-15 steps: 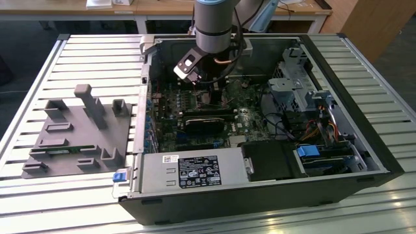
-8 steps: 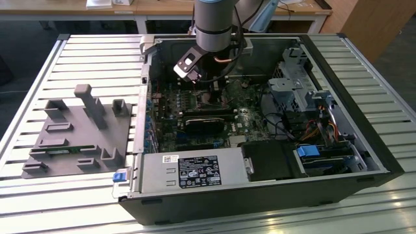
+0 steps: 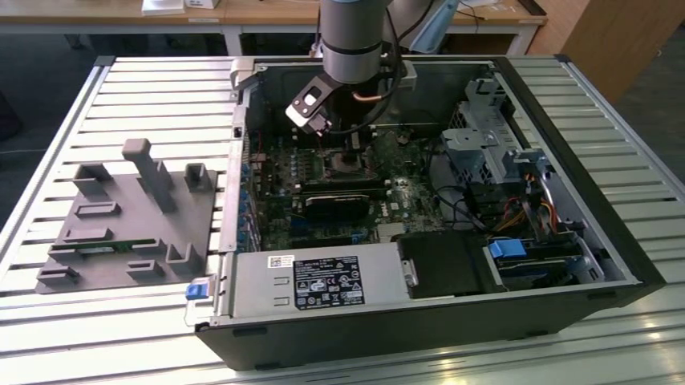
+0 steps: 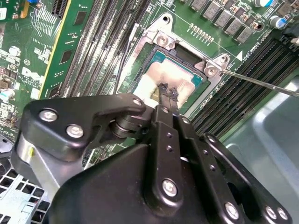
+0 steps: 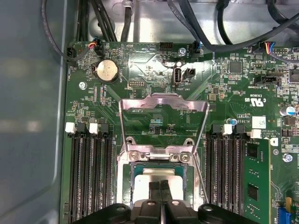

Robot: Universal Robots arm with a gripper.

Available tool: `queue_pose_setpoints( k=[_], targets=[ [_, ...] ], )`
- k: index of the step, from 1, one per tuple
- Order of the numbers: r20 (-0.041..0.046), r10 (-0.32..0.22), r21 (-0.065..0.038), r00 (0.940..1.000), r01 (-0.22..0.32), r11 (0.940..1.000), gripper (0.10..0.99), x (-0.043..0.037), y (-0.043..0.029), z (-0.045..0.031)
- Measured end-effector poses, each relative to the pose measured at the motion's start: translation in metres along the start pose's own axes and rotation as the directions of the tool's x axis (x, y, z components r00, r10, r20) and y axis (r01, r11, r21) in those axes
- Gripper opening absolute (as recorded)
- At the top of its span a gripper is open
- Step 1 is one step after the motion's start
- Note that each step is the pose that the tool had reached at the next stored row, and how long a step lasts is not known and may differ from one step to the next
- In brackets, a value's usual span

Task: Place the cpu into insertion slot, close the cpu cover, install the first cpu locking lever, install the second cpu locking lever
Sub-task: 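Place the cpu into insertion slot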

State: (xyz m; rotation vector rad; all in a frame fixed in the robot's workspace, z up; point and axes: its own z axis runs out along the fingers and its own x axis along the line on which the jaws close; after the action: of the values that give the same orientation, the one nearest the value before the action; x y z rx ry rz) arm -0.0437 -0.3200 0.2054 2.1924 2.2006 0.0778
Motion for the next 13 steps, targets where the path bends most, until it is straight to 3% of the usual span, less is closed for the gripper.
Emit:
queue_pose_setpoints(
  k=[13],
  targets=[
    [0.0009, 0.000, 0.000, 1.0000, 0.000, 1.0000, 0.106, 0.0000, 0.0002, -0.0040]
  ],
)
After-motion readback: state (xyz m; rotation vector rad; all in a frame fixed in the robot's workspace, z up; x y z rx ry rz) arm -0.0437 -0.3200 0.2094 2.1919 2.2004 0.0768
